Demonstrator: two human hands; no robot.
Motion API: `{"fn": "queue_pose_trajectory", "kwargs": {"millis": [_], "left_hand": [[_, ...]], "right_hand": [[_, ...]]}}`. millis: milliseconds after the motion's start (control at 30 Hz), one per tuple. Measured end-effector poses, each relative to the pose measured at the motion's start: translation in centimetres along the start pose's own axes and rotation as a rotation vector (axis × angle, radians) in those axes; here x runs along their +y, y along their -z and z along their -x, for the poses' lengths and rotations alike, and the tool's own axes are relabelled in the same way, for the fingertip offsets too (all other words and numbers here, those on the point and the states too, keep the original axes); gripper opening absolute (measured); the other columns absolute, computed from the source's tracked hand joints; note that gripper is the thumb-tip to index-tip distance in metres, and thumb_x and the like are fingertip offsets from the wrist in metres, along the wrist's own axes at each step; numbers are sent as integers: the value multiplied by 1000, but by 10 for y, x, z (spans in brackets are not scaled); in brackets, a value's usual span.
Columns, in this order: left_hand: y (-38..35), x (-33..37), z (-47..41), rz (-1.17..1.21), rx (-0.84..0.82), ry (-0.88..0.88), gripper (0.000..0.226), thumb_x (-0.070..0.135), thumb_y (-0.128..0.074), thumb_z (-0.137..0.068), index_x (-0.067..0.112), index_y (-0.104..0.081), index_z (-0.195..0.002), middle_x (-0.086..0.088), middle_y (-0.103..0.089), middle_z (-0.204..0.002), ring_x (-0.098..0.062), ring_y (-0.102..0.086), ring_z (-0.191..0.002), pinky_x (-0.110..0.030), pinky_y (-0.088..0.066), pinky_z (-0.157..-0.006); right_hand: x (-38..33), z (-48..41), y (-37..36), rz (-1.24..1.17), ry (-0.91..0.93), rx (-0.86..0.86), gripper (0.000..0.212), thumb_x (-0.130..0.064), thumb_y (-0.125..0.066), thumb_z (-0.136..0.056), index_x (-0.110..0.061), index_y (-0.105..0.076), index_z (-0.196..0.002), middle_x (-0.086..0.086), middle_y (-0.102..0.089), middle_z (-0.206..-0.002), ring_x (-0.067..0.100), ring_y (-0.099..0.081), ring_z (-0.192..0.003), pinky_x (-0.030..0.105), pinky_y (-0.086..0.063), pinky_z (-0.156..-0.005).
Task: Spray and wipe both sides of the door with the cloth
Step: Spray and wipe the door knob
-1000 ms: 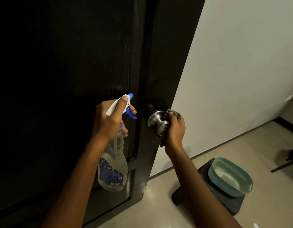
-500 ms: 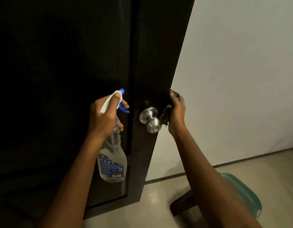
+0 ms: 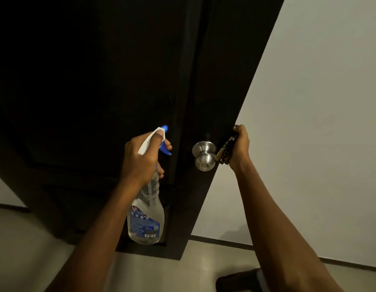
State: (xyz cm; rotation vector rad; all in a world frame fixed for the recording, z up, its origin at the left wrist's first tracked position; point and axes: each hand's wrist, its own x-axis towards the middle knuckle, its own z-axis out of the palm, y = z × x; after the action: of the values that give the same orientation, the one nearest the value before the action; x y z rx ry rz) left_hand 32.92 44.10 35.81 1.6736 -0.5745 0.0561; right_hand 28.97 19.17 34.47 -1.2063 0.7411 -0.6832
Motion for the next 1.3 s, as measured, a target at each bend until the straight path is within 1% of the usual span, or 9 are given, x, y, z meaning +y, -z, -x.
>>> {"fn": "queue_pose_trajectory", "kwargs": {"millis": [167, 400, 533, 667, 867, 967, 1033, 1200, 1300], "left_hand": [[16, 12, 30, -17, 8, -32, 41, 31, -39, -105, 4, -67, -93, -1, -72, -85, -15, -58, -37, -24, -50, -41], [63, 34, 106, -9, 8, -43, 41, 31, -39, -106, 3, -67, -93, -5, -73, -83, -18, -58, -37, -26, -51, -42], [86, 48, 154, -18, -16, -13, 41, 31, -41, -106, 4, -67, -92, -3, -73, -85, -23, -57, -35, -31, -52, -41], [110, 62, 199, -6, 14, 24, 44, 35, -41, -106, 5, -68, -89, -5, -74, -84, -29, -58, -36, -31, -51, -41], [150, 88, 273, -33, 140, 57, 47, 45, -41, -99, 11, -70, -85, -3, -75, -83, -30, -58, -37, -31, -52, -41], [164, 98, 301, -79, 215, 51, 46, 44, -41, -100, 12, -70, -84, -4, -75, -81, -30, -58, -37, -32, -53, -42], [174, 105, 323, -93, 274, 60, 46, 43, -41, -101, 12, -70, -83, -5, -74, -80, -31, -58, -38, -35, -53, -44], [193, 117, 373, -121, 414, 82, 46, 40, -42, -103, 9, -70, -84, -12, -73, -84, -31, -58, -38, -31, -51, -45], [204, 124, 401, -165, 486, 87, 46, 31, -40, -107, 2, -69, -87, -11, -73, -84, -26, -59, -39, -25, -51, -44]], "right_hand": [[19, 42, 14, -49, 60, 16, 24, -38, -51, -90, -17, -57, -79, 2, -56, -68, 17, -51, -60, 29, -41, -53], [42, 137, 29, 4, 138, 29, 41, -52, -49, -75, -18, -67, -91, 12, -62, -87, 40, -54, -77, 30, -43, -57], [46, 191, 40, 100, 86, -70, 45, -53, -44, -79, -11, -57, -92, 13, -56, -87, 33, -52, -75, 26, -41, -49], [53, 245, 47, 164, 83, -151, 52, -57, -42, -86, -12, -60, -103, 29, -59, -99, 38, -57, -84, 34, -47, -62], [63, 320, 53, 270, 83, -400, 33, -43, -36, -108, -23, -62, -107, 20, -67, -109, 28, -63, -85, 23, -51, -54], [61, 346, 52, 335, -18, -520, 31, -45, -40, -106, -24, -63, -111, 14, -70, -112, 35, -68, -100, 43, -61, -80], [54, 368, 54, 381, -154, -606, 36, -48, -45, -102, -20, -63, -115, 18, -71, -111, 42, -68, -104, 53, -58, -91], [55, 398, 67, 180, -234, -610, 27, -41, -49, -101, -17, -63, -103, 4, -77, -74, 22, -75, -71, 39, -58, -70], [70, 412, 52, 112, -206, -525, 41, -47, -54, -97, -10, -63, -113, 17, -75, -91, 32, -72, -76, 38, -55, -65]]}}
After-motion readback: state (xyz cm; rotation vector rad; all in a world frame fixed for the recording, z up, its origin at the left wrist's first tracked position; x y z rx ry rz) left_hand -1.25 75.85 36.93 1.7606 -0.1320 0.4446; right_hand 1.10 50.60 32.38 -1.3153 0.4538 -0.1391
